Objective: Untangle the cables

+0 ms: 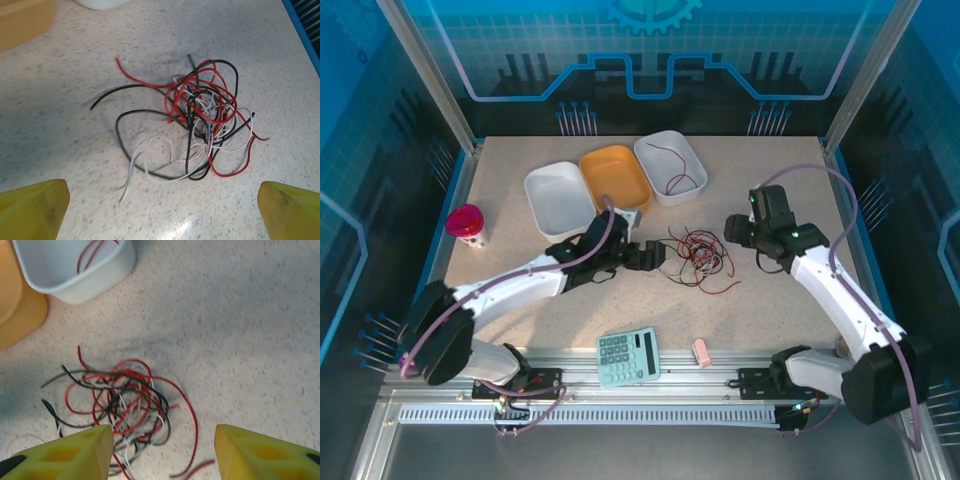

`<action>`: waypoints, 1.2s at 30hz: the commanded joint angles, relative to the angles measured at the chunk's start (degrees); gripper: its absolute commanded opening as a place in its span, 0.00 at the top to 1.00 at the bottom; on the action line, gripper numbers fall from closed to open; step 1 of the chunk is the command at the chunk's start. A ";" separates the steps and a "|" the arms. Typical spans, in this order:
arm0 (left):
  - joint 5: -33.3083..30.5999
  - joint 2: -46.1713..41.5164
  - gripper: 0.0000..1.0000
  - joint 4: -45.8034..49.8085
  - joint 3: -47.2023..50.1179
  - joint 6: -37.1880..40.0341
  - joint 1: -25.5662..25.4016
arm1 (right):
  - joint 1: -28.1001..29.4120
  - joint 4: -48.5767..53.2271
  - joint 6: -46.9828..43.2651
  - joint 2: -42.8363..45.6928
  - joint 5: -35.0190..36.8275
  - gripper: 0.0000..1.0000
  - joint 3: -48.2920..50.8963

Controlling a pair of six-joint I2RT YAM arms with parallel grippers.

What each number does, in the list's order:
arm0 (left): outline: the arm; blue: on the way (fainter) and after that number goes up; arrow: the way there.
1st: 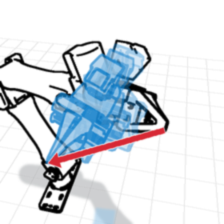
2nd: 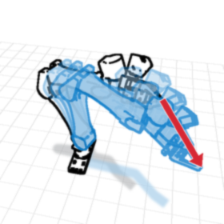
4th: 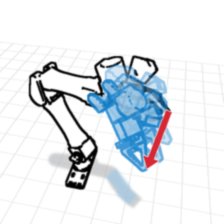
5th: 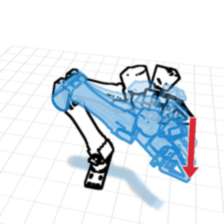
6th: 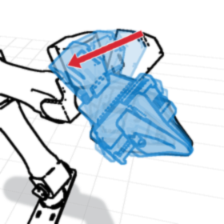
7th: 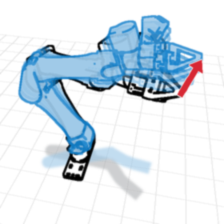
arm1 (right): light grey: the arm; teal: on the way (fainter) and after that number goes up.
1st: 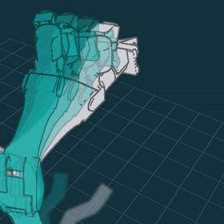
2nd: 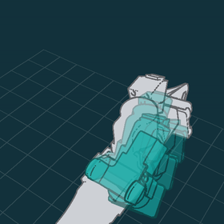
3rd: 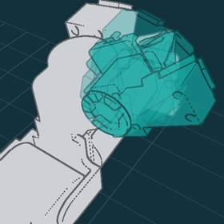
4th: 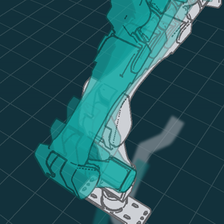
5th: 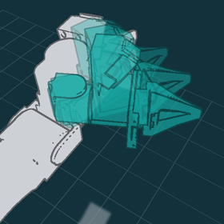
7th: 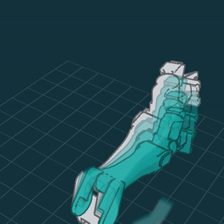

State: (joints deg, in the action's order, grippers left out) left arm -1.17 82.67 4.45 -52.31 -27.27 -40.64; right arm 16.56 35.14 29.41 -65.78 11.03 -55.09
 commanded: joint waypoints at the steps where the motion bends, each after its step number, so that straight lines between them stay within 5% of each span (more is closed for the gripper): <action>1: 5.08 5.70 0.11 -1.62 -5.03 4.51 0.30 | -0.95 1.74 2.95 4.08 -2.34 0.43 3.05; 8: 9.54 19.11 0.43 0.73 -16.13 14.12 0.83 | -2.52 1.23 5.13 10.04 -4.32 0.37 8.67; 14: 12.77 26.31 0.54 3.82 -23.07 18.11 1.64 | -4.42 1.78 5.48 13.07 -4.72 0.29 10.76; 19: 14.22 29.30 0.58 5.74 -26.07 18.85 1.84 | -5.28 1.69 5.21 14.27 -5.25 0.15 11.41; 20: 14.43 29.80 0.58 5.84 -26.38 18.83 1.80 | -5.32 1.69 5.31 14.35 -5.23 0.01 11.44; 28: 14.32 33.62 0.66 6.96 -29.10 19.23 1.95 | -5.54 1.52 6.09 14.36 -4.88 0.00 11.67; 30: 14.27 34.33 0.71 7.02 -29.63 19.25 1.85 | -5.56 1.60 6.41 14.44 -4.57 0.00 11.67; 34: 15.04 34.27 1.00 9.26 -31.13 18.96 1.72 | -5.61 0.92 6.80 14.36 -5.52 0.00 12.25; 36: 14.30 32.34 1.00 8.65 -30.01 18.50 1.40 | -5.57 0.12 7.04 14.45 -6.24 0.00 12.89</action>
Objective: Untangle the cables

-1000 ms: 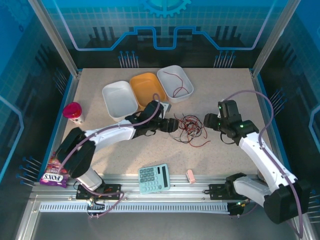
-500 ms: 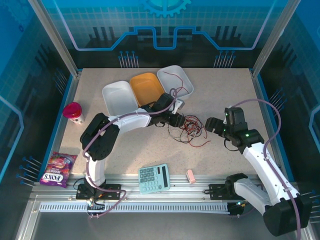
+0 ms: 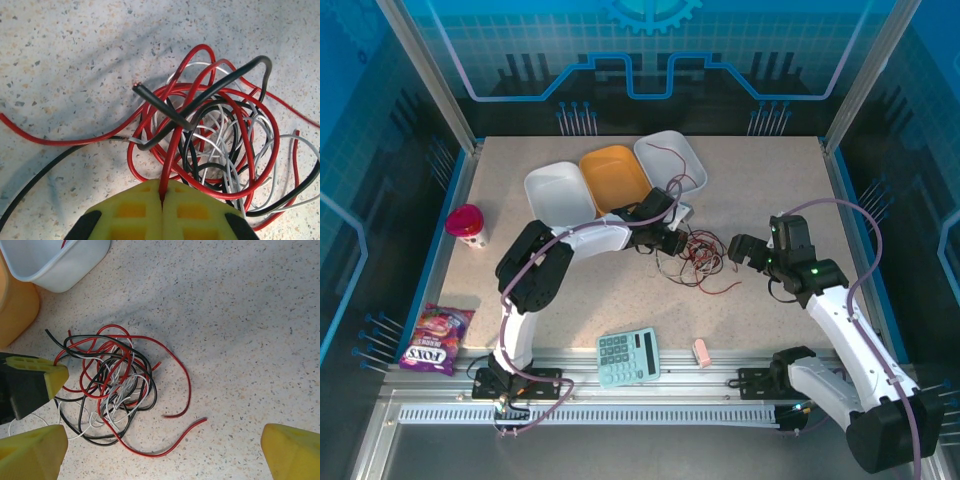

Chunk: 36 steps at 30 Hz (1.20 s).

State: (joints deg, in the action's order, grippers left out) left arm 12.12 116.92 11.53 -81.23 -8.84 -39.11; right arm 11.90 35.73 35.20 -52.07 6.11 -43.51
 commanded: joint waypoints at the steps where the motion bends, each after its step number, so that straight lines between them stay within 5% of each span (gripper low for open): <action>1: 0.84 -3.18 1.00 1.33 -0.42 0.02 -0.32 | -0.91 -1.06 1.27 0.77 -1.85 0.00 1.84; 14: -1.64 -16.89 1.00 2.07 5.37 -0.65 -2.98 | -0.52 -8.42 1.85 0.73 -7.31 0.00 4.76; 36: -7.78 -34.91 1.00 4.51 5.88 0.25 -3.60 | 0.32 -10.96 3.29 -0.68 -5.82 0.00 4.61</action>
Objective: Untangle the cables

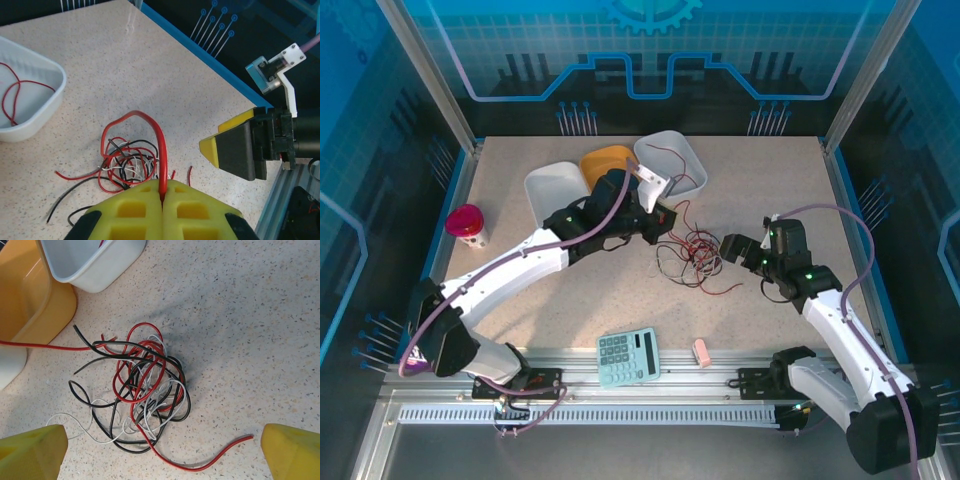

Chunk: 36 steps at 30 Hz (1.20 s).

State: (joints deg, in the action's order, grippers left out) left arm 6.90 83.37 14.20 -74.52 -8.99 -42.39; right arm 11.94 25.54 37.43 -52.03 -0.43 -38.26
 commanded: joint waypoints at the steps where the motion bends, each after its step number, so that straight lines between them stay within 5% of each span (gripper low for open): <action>1: -3.53 -1.59 1.00 1.93 -1.16 0.54 -0.29 | 0.27 -0.74 1.15 -1.11 0.77 0.00 -1.00; 19: -24.71 4.56 1.00 4.92 -18.10 7.35 1.86 | 0.14 1.30 0.43 -0.87 2.65 0.00 -0.68; 36: -36.66 42.08 1.00 10.25 -55.34 12.75 10.04 | -0.34 4.25 -0.51 -0.36 4.42 0.00 -1.20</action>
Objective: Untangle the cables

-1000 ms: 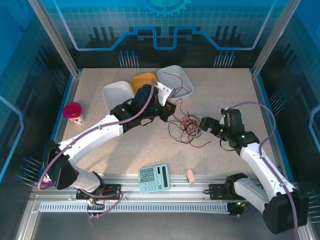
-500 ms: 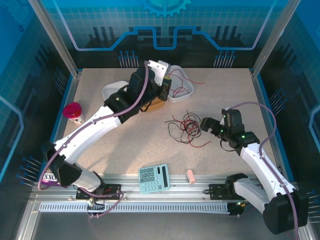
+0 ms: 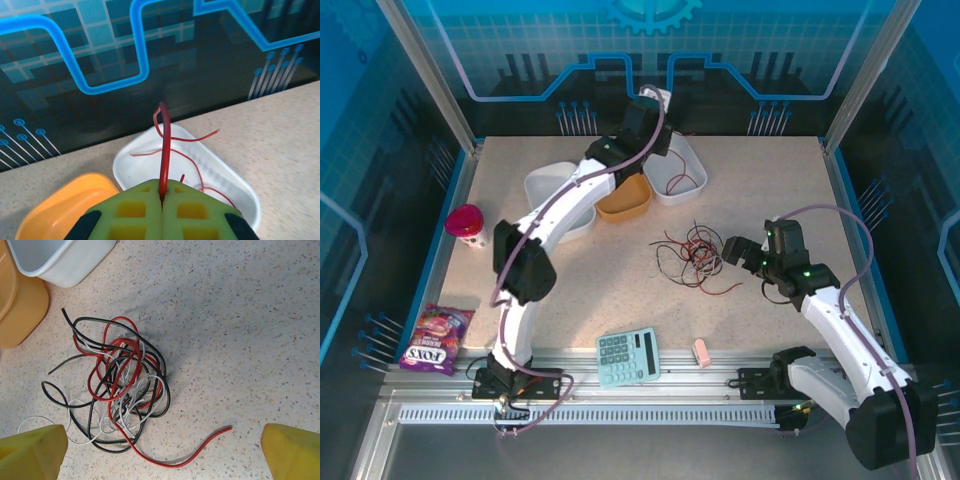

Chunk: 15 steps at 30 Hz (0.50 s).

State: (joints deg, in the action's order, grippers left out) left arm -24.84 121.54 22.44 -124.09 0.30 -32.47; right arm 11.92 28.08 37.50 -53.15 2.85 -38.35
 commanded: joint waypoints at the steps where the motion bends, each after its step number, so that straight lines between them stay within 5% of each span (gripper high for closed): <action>1: -5.80 6.02 1.00 3.20 -8.40 4.04 0.18 | -0.39 1.90 -0.58 0.76 1.28 0.00 -1.18; 15: -13.01 15.41 1.00 5.52 -13.17 7.18 0.42 | -0.45 1.86 -0.22 -1.21 0.79 0.00 -2.18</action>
State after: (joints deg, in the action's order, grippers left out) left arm -34.30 136.51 27.24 -135.70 6.20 -32.40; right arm 11.92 29.12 37.50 -54.00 3.18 -38.89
